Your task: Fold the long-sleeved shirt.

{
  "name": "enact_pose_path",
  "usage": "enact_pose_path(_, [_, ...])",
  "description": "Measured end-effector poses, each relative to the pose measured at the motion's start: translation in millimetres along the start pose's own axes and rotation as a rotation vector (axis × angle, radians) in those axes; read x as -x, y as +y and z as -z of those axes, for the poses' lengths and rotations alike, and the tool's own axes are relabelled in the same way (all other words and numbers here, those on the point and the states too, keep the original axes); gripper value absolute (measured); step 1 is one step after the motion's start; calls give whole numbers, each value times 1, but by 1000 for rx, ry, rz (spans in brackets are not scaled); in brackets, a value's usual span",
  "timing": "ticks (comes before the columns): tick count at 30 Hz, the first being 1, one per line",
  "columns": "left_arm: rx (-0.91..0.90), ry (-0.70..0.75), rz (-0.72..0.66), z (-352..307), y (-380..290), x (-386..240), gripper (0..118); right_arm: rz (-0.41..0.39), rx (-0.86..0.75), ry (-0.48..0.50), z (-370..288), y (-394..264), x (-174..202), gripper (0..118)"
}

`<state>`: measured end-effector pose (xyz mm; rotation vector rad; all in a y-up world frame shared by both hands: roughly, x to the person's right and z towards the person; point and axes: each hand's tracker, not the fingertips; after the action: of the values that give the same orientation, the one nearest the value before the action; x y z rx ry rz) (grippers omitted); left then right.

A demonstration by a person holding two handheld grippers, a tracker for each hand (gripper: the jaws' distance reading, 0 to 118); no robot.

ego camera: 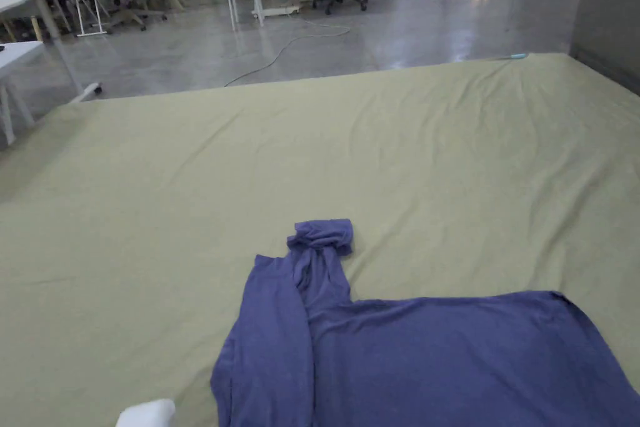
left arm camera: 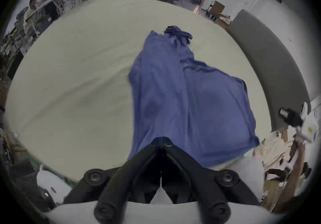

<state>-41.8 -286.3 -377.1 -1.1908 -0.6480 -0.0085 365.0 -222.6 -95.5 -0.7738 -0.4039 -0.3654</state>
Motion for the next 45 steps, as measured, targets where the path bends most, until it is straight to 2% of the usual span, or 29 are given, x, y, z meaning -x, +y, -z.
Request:
enact_pose_path(3, [-92, 24, 91, 30, 81, -23, 0, 22, -42, 90, 23, 10, 18, 0])
enact_pose_path(9, [-82, 26, 50, 142, 253, -73, 0, 59, -33, 135, 80, -2, 30, 0])
enact_pose_path(10, [-81, 66, 99, 160, 272, -82, 27, 64, -6, 129, 86, -7, 32, 0])
enact_pose_path(13, [-106, 47, 56, 216, 330, -90, 76, 84, 95, 166, 104, -21, 30, 0])
enact_pose_path(14, [-66, 45, 5, 235, 343, -88, 118, 88, 118, 170, 107, -22, 31, 0])
enact_pose_path(16, [-84, 50, -3, 262, 353, -95, 110, 72, 107, 160, 107, -14, 36, 0])
enact_pose_path(17, [-10, 28, 7, 269, 357, -94, 104, 71, 100, 163, 110, -18, 31, 0])
enact_pose_path(18, [24, 48, 18, 273, 358, -93, 86, 76, 95, 176, 111, -17, 33, 0])
enact_pose_path(19, [45, 90, 4, 280, 356, -92, 38, 84, 101, 185, 114, -18, 34, 0])
enact_pose_path(20, [73, 145, 15, 285, 352, -90, 15, 72, 116, 166, 117, -20, 37, 0])
enact_pose_path(21, [62, 144, 10, 290, 357, -81, 13, 38, 136, 140, 119, -20, 39, 0])
enact_pose_path(23, [31, 74, -25, 283, 365, -71, 8, 42, 122, 163, 118, -19, 41, 0])
enact_pose_path(25, [16, 86, -27, 260, 361, -72, 6, 34, 120, 167, 117, -22, 41, 0])
enact_pose_path(29, [-53, 104, 146, 162, 305, -98, 6, 10, 115, 154, 117, -24, 47, 0])
enact_pose_path(31, [-49, 72, 186, 132, 291, -96, 6, 1, 111, 152, 117, -26, 51, 0])
enact_pose_path(35, [-126, 57, 212, 76, 216, -94, 6, -18, 97, 157, 112, -30, 55, 0])
enact_pose_path(38, [-141, 65, 223, 61, 157, -89, 6, -2, 98, 160, 113, -34, 55, 0])
enact_pose_path(41, [-92, -5, 164, 51, 109, -77, 6, 24, 108, 154, 114, -36, 51, 0])
enact_pose_path(45, [-35, 40, 106, 53, 57, -64, 6, 30, 99, 145, 113, -36, 49, 0])
